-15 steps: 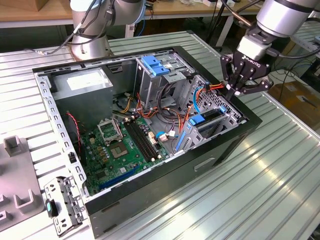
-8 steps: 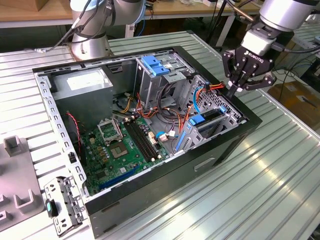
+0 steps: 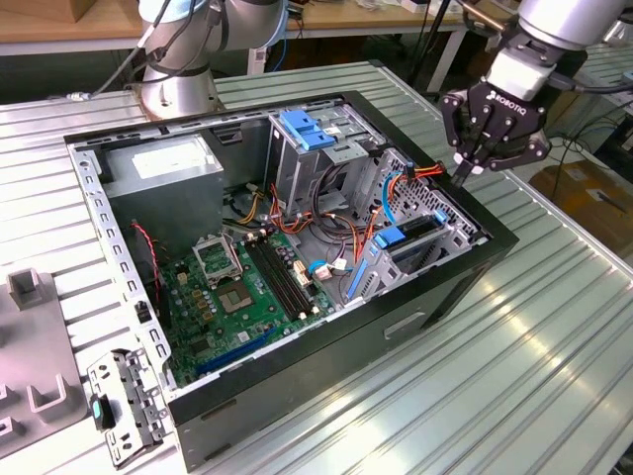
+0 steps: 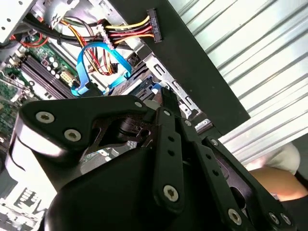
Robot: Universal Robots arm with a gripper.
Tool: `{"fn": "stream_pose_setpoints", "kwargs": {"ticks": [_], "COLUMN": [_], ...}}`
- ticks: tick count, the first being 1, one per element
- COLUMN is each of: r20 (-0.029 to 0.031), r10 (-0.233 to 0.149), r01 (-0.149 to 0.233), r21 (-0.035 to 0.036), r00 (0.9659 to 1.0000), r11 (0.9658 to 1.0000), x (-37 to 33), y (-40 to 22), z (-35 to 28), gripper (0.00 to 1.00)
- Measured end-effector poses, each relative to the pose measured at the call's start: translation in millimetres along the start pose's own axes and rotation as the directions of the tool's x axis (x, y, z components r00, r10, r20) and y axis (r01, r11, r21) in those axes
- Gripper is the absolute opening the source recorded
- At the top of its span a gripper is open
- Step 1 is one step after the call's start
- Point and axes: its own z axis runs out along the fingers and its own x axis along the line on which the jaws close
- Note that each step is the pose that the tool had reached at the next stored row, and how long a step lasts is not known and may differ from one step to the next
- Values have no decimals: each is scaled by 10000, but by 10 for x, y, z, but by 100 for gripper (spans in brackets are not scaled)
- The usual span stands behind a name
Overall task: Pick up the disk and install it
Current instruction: 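Insert the first disk wire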
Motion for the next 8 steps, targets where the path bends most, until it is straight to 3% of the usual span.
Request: {"fn": "stream_pose_setpoints", "kwargs": {"ticks": [3,8], "r20": [3,1], "r10": [-491,-684], "r01": [491,684], "r21": [0,1], "r00": [9988,9977], "r11": [9988,9977], "x": [1,-67], "y": [-14,-97], "z": [3,7], "gripper": [11,11]}}
